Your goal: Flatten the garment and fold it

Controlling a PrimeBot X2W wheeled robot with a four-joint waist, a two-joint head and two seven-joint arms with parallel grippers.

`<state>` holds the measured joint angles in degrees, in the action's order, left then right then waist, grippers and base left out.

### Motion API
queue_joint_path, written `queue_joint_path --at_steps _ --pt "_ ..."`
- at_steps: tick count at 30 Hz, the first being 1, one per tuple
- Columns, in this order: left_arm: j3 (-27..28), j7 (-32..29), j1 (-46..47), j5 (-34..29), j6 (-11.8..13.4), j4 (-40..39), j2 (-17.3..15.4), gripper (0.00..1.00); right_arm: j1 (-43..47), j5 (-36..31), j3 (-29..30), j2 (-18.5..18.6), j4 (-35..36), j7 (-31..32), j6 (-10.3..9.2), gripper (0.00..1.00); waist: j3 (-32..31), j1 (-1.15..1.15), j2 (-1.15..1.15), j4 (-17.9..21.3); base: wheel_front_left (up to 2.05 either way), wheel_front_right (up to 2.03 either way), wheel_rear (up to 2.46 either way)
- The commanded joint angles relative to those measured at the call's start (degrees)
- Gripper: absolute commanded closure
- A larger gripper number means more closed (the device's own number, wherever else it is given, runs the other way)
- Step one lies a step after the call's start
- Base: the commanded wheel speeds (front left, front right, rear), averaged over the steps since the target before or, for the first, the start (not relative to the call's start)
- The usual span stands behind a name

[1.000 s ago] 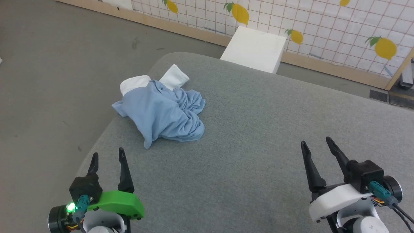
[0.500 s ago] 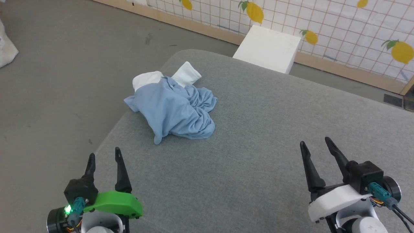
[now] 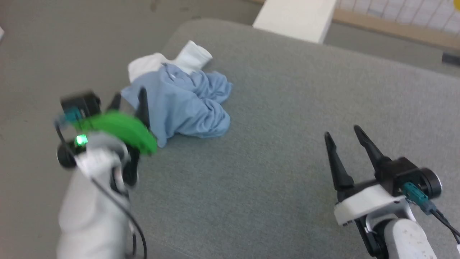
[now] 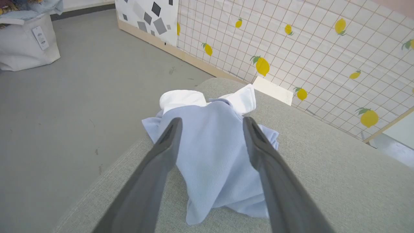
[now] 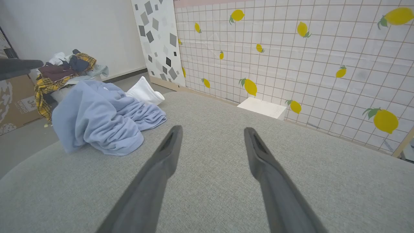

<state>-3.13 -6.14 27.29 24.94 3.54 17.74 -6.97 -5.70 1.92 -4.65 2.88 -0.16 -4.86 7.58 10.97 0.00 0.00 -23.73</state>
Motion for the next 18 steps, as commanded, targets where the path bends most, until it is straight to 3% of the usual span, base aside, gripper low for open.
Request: queue_joint_path --at_steps 1,9,17,18 --pt "0.7 -2.3 3.9 2.0 -0.3 2.4 -1.0 0.0 -1.8 -0.4 -0.9 0.0 0.3 -0.1 -0.08 0.0 7.9 0.0 0.0 4.9 0.0 0.0 0.0" --pt "5.9 -18.8 15.6 9.6 3.0 12.2 -5.7 0.0 -7.7 1.0 -3.6 0.0 -1.5 -2.6 -0.09 0.0 16.0 0.0 0.0 13.8 0.0 0.0 0.0" --pt "4.7 -39.1 10.3 10.3 7.5 14.6 -11.6 0.0 -8.8 2.9 -2.9 0.0 -5.1 -5.5 -0.09 0.0 17.1 0.0 0.0 18.4 0.0 0.0 0.0" --pt "4.4 -41.5 9.2 10.5 7.7 14.3 -12.1 0.15 -8.8 3.1 -2.8 0.0 -5.5 -5.7 -0.09 0.0 16.8 0.0 0.0 18.5 0.0 0.0 0.0"
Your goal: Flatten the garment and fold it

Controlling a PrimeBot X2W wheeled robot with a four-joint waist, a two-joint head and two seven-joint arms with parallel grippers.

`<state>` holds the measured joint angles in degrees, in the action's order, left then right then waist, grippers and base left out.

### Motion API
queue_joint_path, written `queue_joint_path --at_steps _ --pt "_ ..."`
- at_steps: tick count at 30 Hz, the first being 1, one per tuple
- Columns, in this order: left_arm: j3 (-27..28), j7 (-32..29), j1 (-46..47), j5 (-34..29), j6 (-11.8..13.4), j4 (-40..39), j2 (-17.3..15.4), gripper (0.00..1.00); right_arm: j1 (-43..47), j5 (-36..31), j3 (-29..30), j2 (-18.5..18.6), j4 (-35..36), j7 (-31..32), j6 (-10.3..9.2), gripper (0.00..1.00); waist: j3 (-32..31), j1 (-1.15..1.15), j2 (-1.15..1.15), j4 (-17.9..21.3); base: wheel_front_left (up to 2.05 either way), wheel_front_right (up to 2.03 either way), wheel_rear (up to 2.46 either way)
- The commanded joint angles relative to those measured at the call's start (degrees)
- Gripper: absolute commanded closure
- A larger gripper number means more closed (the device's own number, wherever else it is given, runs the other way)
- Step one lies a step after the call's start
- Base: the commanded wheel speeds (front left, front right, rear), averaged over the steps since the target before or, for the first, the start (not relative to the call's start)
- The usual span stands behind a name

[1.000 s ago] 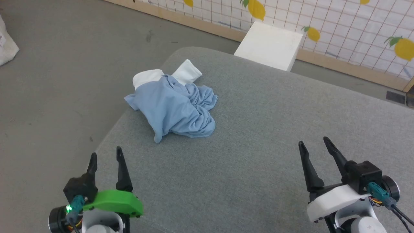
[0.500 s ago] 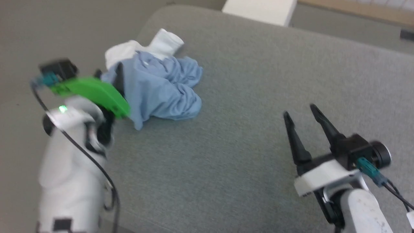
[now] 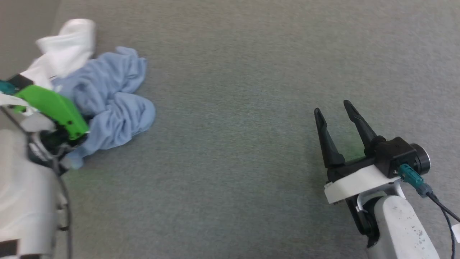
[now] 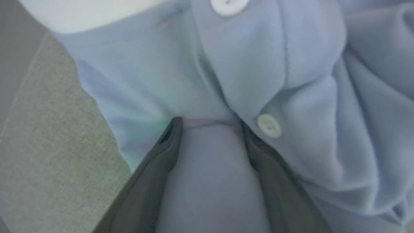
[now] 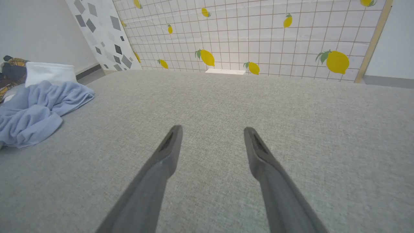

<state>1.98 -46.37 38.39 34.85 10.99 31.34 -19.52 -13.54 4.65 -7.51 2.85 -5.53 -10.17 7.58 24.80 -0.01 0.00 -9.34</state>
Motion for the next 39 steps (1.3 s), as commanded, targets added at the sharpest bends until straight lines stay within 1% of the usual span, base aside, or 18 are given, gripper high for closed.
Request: queue_joint_path --at_steps 1,2,3,5,7,11,12,14,16,18,20,25,27,29,34,36,39 --pt "-0.7 -3.8 -3.1 1.2 0.5 -0.1 0.0 0.51 -1.0 0.6 0.1 0.0 -0.5 -0.7 -0.09 0.0 2.5 0.01 0.0 4.2 0.0 0.0 0.0" --pt "-0.7 -5.1 -4.0 1.6 0.3 -1.1 -0.3 0.69 -1.0 0.8 0.2 0.0 -0.8 -0.9 -0.09 0.0 2.0 0.01 0.0 4.2 0.0 0.0 0.0" --pt "-0.4 -5.3 -4.9 1.8 0.3 -3.1 -0.6 1.0 -0.9 1.0 0.4 0.0 -1.2 -1.1 -0.09 0.0 1.3 0.01 0.0 4.1 0.0 0.0 0.0" --pt "-0.3 -2.5 -6.2 0.6 -0.4 -7.1 -2.0 1.0 -0.9 1.4 0.5 0.0 -1.8 -1.5 -0.09 0.0 -0.1 0.01 0.0 3.8 0.0 0.0 0.0" --pt "0.1 3.6 -6.8 -1.7 -1.2 -10.6 -3.7 1.0 -0.6 1.9 0.5 0.0 -2.5 -1.9 -0.09 0.0 -2.2 0.01 0.0 3.6 0.0 0.0 0.0" --pt "1.4 19.4 -5.3 -6.6 -2.0 -14.7 -5.5 1.0 0.6 2.8 1.2 0.0 -3.7 -2.5 -0.09 0.0 -7.3 0.01 0.0 3.4 0.0 0.0 0.0" --pt "1.6 23.9 -4.4 -7.9 -2.1 -15.5 -5.6 1.0 1.2 3.2 1.5 0.0 -4.1 -2.7 -0.09 0.0 -8.9 0.01 0.0 3.4 0.0 0.0 0.0" --pt "1.2 30.9 -2.7 -9.9 -2.9 -16.8 -5.7 1.0 2.2 3.7 2.0 0.0 -4.7 -2.9 -0.09 0.0 -11.7 0.01 0.0 3.8 0.0 0.0 0.0" --pt "0.2 36.3 -1.1 -11.3 -4.0 -17.9 -5.3 1.0 3.5 4.1 2.6 0.0 -5.2 -3.1 -0.09 0.0 -14.3 0.01 0.0 4.5 0.0 0.0 0.0" --pt "-1.1 40.0 0.2 -12.0 -5.0 -19.2 -4.3 1.0 4.9 4.4 3.1 0.0 -5.5 -3.1 -0.09 0.0 -16.9 0.01 0.0 5.5 0.0 0.0 0.0" --pt "-2.8 42.7 1.5 -12.9 -5.9 -20.8 -3.2 1.0 6.1 4.5 3.6 0.0 -5.7 -3.0 -0.09 0.0 -18.9 0.01 0.0 6.9 0.0 0.0 0.0" --pt "-7.2 45.5 4.5 -13.8 -7.8 -24.5 0.1 1.0 8.4 4.1 4.9 0.0 -4.8 -2.0 -0.09 0.0 -22.6 0.01 0.0 11.0 0.0 0.0 0.0" --pt "-9.2 46.1 5.8 -13.5 -8.5 -25.6 2.1 1.0 9.2 3.9 5.4 0.0 -4.2 -1.4 -0.09 0.0 -23.7 0.01 0.0 13.0 0.0 0.0 0.0" --pt "-11.2 46.5 7.4 -12.8 -8.9 -26.4 5.1 1.0 9.8 3.7 5.7 0.0 -3.4 -0.7 -0.09 0.0 -24.3 0.01 0.0 15.1 0.0 0.0 0.0" --pt "-15.3 47.2 9.2 -11.4 -9.2 -25.8 11.4 1.0 10.7 3.7 5.9 0.0 -2.0 0.5 -0.09 0.0 -24.6 0.01 0.0 19.8 0.0 0.0 0.0" --pt "-16.7 47.3 8.8 -10.5 -9.2 -24.6 13.1 1.0 11.0 3.8 5.7 0.0 -1.6 0.8 -0.09 0.0 -24.3 0.01 0.0 21.6 0.0 0.0 0.0" --pt "-19.2 45.8 7.1 -9.6 -8.9 -21.8 14.6 1.0 11.2 4.2 5.3 0.0 -1.1 1.1 -0.09 0.0 -23.5 0.01 0.0 23.9 0.0 0.0 0.0"
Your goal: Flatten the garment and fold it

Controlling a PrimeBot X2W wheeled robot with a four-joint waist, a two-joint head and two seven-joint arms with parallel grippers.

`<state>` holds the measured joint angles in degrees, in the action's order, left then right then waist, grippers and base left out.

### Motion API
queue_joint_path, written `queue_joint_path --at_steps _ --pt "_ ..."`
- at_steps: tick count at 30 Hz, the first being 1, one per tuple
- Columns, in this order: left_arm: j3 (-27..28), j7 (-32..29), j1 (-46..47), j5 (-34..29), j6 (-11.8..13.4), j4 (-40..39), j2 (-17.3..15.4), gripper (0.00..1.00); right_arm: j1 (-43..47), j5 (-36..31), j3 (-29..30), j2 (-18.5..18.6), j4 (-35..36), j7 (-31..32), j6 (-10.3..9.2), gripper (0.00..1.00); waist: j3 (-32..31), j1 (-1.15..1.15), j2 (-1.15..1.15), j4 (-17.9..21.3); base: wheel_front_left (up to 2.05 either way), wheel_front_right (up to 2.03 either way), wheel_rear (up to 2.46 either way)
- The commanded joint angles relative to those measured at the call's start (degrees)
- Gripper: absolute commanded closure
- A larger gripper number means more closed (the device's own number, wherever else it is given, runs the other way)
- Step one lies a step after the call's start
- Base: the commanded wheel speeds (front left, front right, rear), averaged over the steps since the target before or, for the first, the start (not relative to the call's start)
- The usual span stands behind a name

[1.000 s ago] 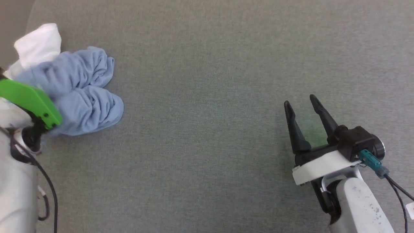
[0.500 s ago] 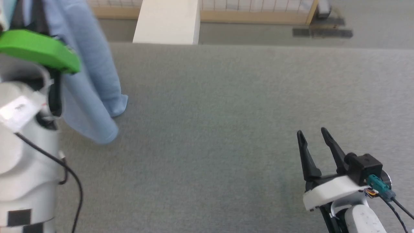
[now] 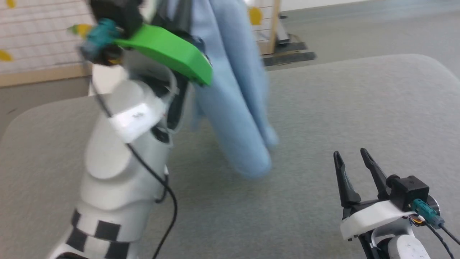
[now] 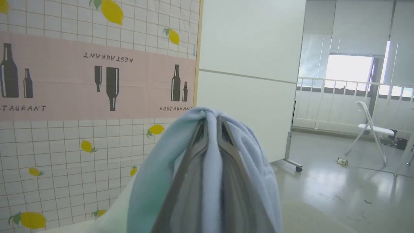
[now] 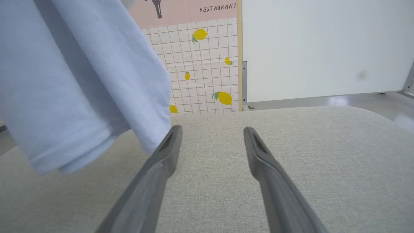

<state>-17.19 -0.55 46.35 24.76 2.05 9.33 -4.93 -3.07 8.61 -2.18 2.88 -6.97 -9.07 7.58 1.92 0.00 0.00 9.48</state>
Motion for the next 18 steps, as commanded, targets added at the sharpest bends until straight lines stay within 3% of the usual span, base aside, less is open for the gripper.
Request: queue_joint_path --at_steps 1,6,14,15,16,17,18 --pt "-1.3 -0.9 -2.0 0.7 0.2 1.7 0.4 1.0 0.8 0.4 -0.2 0.0 0.4 0.1 -0.09 0.0 -0.2 0.0 0.0 5.8 0.0 0.0 0.0" --pt "-6.5 -7.2 -8.7 2.3 1.0 11.2 1.3 1.0 0.8 0.9 -0.2 0.0 0.7 0.0 -0.09 0.0 1.4 0.0 0.0 8.0 0.0 0.0 0.0" --pt "-14.0 -25.4 -19.1 5.6 0.2 26.0 1.6 1.0 0.5 1.1 -0.3 0.0 0.4 -0.1 -0.09 0.0 2.4 0.0 0.0 8.5 0.0 0.0 0.0" --pt "-14.5 -26.6 -19.8 5.8 0.3 26.6 1.6 0.85 0.4 1.1 -0.4 0.0 0.3 -0.1 -0.09 0.0 2.4 0.0 0.0 8.3 0.0 0.0 0.0" --pt "-14.7 -27.6 -20.5 6.1 0.4 27.0 1.6 0.51 0.4 1.1 -0.6 0.0 0.2 0.0 -0.09 0.0 2.3 0.0 0.0 8.0 0.0 0.0 0.0" --pt "-14.7 -28.0 -21.1 6.7 0.4 26.9 1.7 0.0 0.3 1.1 -0.8 0.0 0.1 0.0 -0.09 0.0 2.2 0.0 0.0 7.7 0.0 0.0 0.0" --pt "-14.5 -27.7 -21.7 7.4 0.3 26.4 1.7 0.0 0.3 1.0 -1.1 0.0 0.1 0.1 -0.09 0.0 2.0 0.0 0.0 7.3 0.0 0.0 0.0"
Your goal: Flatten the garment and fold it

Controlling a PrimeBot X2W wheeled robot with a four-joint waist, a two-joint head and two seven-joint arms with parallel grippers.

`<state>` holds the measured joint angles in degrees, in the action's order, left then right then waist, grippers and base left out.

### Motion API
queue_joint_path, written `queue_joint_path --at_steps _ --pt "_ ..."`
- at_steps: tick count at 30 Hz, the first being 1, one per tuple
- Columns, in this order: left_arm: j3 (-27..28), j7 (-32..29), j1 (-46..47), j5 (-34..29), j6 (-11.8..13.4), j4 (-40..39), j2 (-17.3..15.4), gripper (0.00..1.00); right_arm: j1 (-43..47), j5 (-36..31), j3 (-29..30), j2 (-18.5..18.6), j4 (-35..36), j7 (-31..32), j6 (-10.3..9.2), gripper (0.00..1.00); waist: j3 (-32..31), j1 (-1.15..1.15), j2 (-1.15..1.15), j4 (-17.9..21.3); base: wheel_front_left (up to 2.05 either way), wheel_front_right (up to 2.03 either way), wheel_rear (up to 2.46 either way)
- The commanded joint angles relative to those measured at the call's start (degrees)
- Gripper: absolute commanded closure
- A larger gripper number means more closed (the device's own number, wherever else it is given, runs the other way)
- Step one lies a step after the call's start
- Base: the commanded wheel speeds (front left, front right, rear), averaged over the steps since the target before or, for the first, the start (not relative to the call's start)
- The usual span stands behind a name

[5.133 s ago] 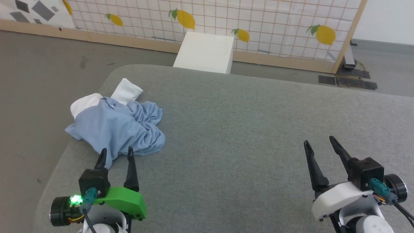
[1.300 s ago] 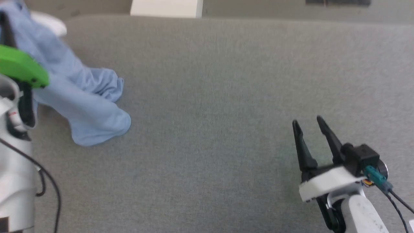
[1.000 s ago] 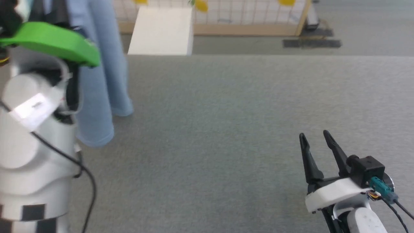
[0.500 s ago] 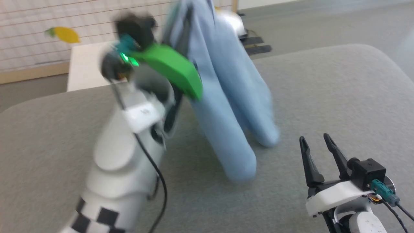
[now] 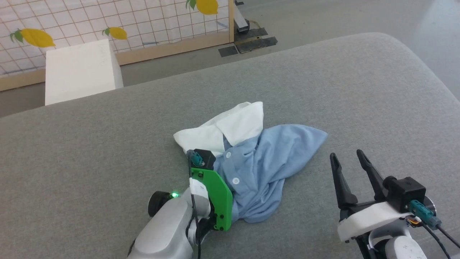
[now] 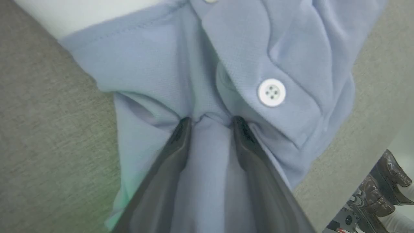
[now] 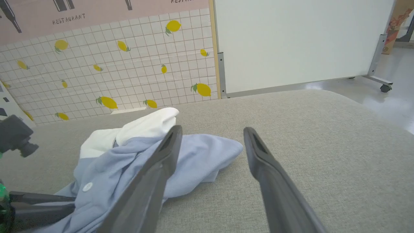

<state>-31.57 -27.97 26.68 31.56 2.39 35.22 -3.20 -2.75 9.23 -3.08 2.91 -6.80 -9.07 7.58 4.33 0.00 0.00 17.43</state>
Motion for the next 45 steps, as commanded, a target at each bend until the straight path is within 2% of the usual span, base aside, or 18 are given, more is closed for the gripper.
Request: queue_joint_path --at_steps 1,3,5,8,12,18,23,31,36,37,39,42,45 --pt "0.3 0.7 -2.5 1.1 0.1 -0.3 0.0 0.0 0.0 0.4 -0.3 0.0 -0.1 0.2 -0.09 0.0 -0.5 0.0 0.0 -1.0 0.0 0.0 0.0" --pt "1.5 4.5 -3.4 2.0 0.4 -2.6 0.1 0.0 0.1 0.2 -0.4 0.0 -0.1 0.3 -0.09 0.0 -0.9 0.0 0.0 -1.8 0.0 0.0 0.0" --pt "3.6 11.3 -4.2 2.8 0.5 -6.1 0.1 0.0 0.2 0.0 -0.5 0.0 0.0 0.4 -0.09 0.0 -1.2 0.0 0.0 -2.8 0.0 0.0 0.0" --pt "6.9 25.9 -5.4 1.3 0.9 -11.7 -0.1 0.0 0.1 -0.4 -0.7 0.0 0.2 0.7 -0.09 0.0 -1.9 0.0 0.0 -4.3 0.0 0.0 0.0" --pt "10.8 40.2 -8.8 -0.6 2.3 -16.1 -1.0 0.0 -0.2 -1.2 -1.1 0.0 0.5 1.2 -0.09 0.0 -2.5 0.0 0.0 -6.3 0.0 0.0 0.0" --pt "17.7 42.9 -15.0 -5.6 4.0 -23.9 -2.0 0.0 -4.0 -4.0 -1.2 0.0 -2.1 4.8 -0.09 0.0 -1.8 0.0 0.0 -9.3 0.0 0.0 0.0" --pt "22.6 42.9 -18.9 -11.0 2.7 -30.3 -1.2 0.0 -12.1 -6.4 0.4 0.1 -9.6 10.6 -0.09 0.0 1.5 0.0 0.0 -12.6 0.0 0.0 0.0" --pt "25.9 43.0 -19.7 -14.6 0.5 -32.6 0.1 0.0 -25.9 -7.3 2.5 2.5 -29.5 30.0 -0.09 0.0 6.7 0.0 0.0 -17.0 0.0 0.0 0.0" --pt "25.9 43.0 -18.9 -14.3 0.2 -32.6 0.3 0.0 -29.2 -5.5 0.9 3.1 -36.9 40.1 -0.09 0.0 8.1 0.0 0.0 -17.9 0.0 0.0 0.0" --pt "25.8 43.0 -18.8 -14.1 0.4 -32.5 0.3 0.0 -29.3 -4.5 0.7 3.2 -38.1 42.2 -0.09 0.38 8.1 0.0 0.0 -17.9 0.0 0.0 0.0" --pt "25.6 43.0 -18.8 -13.6 0.7 -32.4 0.3 0.0 -29.3 -3.2 0.5 3.8 -38.4 43.2 -0.09 1.0 8.0 0.0 0.0 -17.7 0.0 0.0 0.0" --pt "25.5 43.0 -18.9 -13.2 0.9 -32.0 0.3 0.0 -28.3 -2.1 2.8 5.1 -36.3 39.0 -0.09 1.0 7.2 0.0 0.0 -16.9 0.0 0.0 0.0" --pt "25.5 43.0 -19.4 -13.3 0.9 -31.6 0.3 0.0 -25.7 -1.7 8.1 5.9 -31.9 31.6 -0.09 1.0 5.7 0.0 0.0 -15.7 0.0 0.0 0.0"
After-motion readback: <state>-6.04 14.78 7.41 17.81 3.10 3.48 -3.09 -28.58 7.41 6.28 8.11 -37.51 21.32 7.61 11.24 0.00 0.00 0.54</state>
